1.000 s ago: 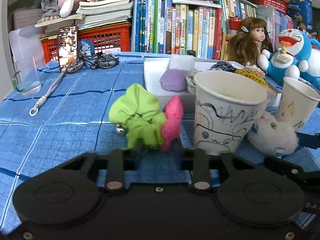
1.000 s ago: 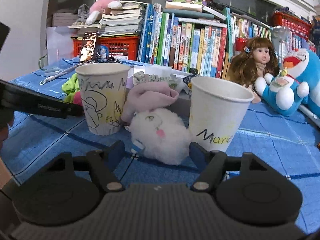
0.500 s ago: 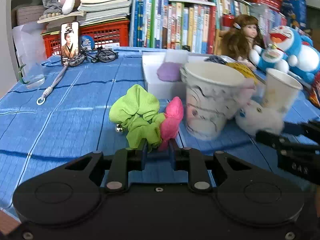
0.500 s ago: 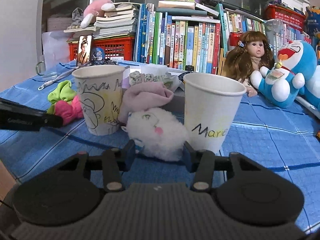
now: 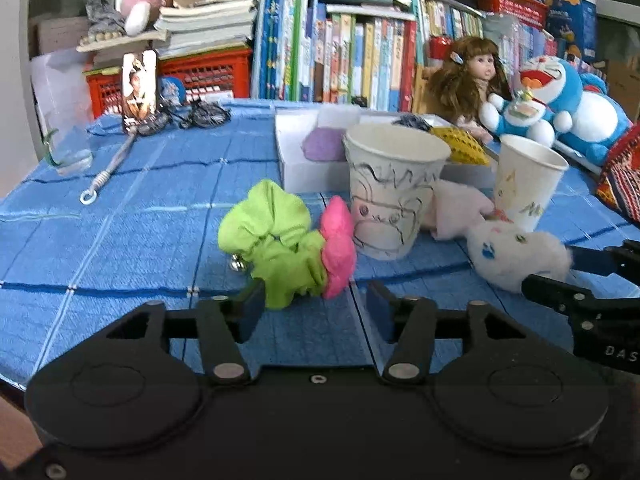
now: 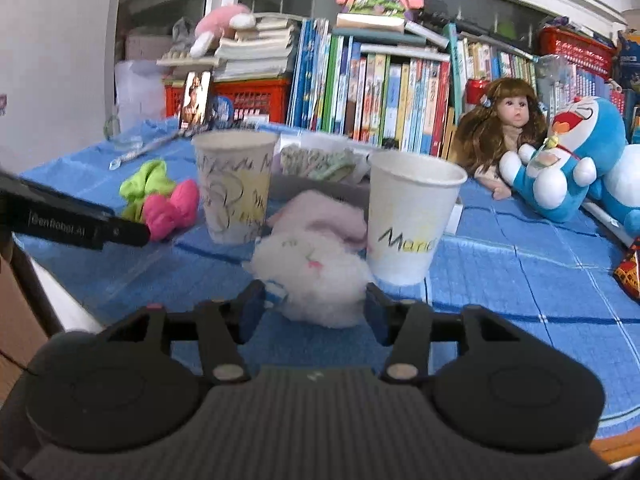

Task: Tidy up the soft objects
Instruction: 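Grasp the green-pink scrunchie with the left tool while the right tool grasps the white plush rabbit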

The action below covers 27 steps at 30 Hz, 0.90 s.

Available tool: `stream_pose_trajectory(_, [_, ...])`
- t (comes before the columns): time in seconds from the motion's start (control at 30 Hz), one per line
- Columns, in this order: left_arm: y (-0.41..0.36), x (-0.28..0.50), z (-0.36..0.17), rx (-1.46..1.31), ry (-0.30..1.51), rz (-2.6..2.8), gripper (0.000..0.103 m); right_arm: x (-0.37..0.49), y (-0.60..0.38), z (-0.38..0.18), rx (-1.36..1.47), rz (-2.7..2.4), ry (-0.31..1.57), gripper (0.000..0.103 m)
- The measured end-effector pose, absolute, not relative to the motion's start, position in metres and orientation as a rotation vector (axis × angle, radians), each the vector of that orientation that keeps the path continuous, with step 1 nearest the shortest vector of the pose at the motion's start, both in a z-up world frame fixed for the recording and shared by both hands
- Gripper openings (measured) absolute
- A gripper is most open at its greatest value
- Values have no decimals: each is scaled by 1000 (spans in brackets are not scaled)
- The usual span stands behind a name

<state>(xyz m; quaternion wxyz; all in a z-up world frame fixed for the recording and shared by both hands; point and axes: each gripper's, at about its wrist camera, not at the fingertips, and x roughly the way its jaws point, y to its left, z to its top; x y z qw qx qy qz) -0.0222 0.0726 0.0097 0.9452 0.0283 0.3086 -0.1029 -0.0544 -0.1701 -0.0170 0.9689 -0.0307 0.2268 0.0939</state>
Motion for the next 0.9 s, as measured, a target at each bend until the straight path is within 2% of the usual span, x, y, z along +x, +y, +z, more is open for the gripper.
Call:
stream_pose_trajectory(0.07, [71, -21, 10, 61, 603, -183, 68, -49, -171, -17, -47, 194, 450, 78])
stream_pose_trajectory(0.13, [70, -18, 10, 63, 575, -154, 82, -43, -170, -17, -32, 205, 447, 82])
stream_pose_trajectory(0.27, [68, -6, 3, 72, 533, -104, 87, -29, -169, -22, -11, 218, 460, 87])
stream_pose_trajectory(0.53, [66, 15, -11, 32, 586, -137, 87, -18, -169, -34, 19, 235, 517, 88])
stream_pose_trajectory(0.6, [66, 16, -15, 31, 597, -144, 87, -20, -169, -37, 6, 235, 517, 82])
stream_pose_trajectory(0.7, [65, 16, -19, 15, 616, -157, 80, -24, -172, -37, -3, 230, 506, 74])
stream_pose_trajectory(0.77, [65, 17, -21, 8, 619, -153, 75, -25, -175, -37, 11, 239, 505, 73])
stream_pose_trajectory(0.83, [65, 17, -20, 12, 616, -149, 65, -25, -177, -36, 11, 245, 501, 70])
stream_pose_trajectory(0.9, [66, 16, -19, 5, 617, -142, 61, -27, -177, -36, 7, 247, 498, 69])
